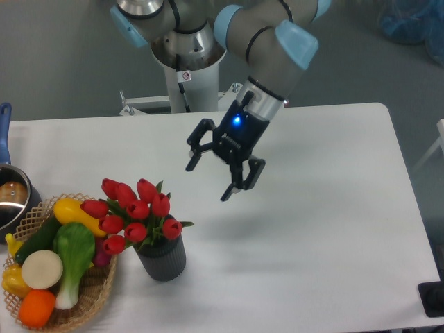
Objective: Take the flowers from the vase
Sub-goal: 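Move the open gripper toward the red tulips in the grey vase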
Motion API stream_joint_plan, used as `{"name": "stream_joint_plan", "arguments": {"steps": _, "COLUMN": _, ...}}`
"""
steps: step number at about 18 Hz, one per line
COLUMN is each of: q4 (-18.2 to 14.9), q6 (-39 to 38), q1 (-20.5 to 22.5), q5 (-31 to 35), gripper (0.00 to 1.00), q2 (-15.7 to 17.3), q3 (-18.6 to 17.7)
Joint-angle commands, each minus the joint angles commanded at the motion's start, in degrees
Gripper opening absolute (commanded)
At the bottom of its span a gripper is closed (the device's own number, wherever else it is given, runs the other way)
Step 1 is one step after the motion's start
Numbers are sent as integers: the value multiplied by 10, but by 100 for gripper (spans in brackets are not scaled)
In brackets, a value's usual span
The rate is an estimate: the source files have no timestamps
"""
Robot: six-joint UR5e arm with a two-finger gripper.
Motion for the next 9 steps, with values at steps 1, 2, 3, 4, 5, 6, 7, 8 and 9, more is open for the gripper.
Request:
{"name": "stream_joint_plan", "arguments": {"steps": 1, "q4": 4, "q6": 0, "q1": -1, "q5": -11, "gripper": 100, "q2": -2, "q3": -1}}
{"name": "stream_joint_plan", "arguments": {"steps": 2, "q4": 4, "q6": 0, "q1": -2, "q5": -19, "gripper": 100, "q2": -5, "q3": 0}}
{"name": "stream_joint_plan", "arguments": {"steps": 3, "q4": 5, "q6": 0, "q1": -6, "q5": -27, "gripper": 100, "q2": -9, "q3": 1}}
{"name": "stream_joint_plan", "arguments": {"steps": 4, "q4": 6, "q6": 0, "q1": -10, "q5": -33, "gripper": 100, "q2": -11, "q3": 3}}
{"name": "stream_joint_plan", "arguments": {"steps": 5, "q4": 9, "q6": -1, "q1": -13, "q5": -35, "gripper": 100, "q2": -18, "q3": 6}}
{"name": "stream_joint_plan", "arguments": {"steps": 6, "q4": 9, "q6": -1, "q1": -14, "q5": -37, "gripper": 100, "q2": -24, "q3": 12}}
{"name": "stream_joint_plan", "arguments": {"steps": 7, "q4": 11, "q6": -1, "q1": -20, "q5": -40, "gripper": 100, "q2": -31, "q3": 18}}
{"name": "stream_joint_plan", "arguments": {"steps": 8, "q4": 15, "q6": -1, "q1": -26, "q5": -42, "gripper": 100, "q2": -39, "q3": 25}}
{"name": "stream_joint_plan", "arguments": {"steps": 9, "q4": 17, "q6": -1, "q1": -29, "q5": -42, "gripper": 100, "q2": -48, "q3": 31}}
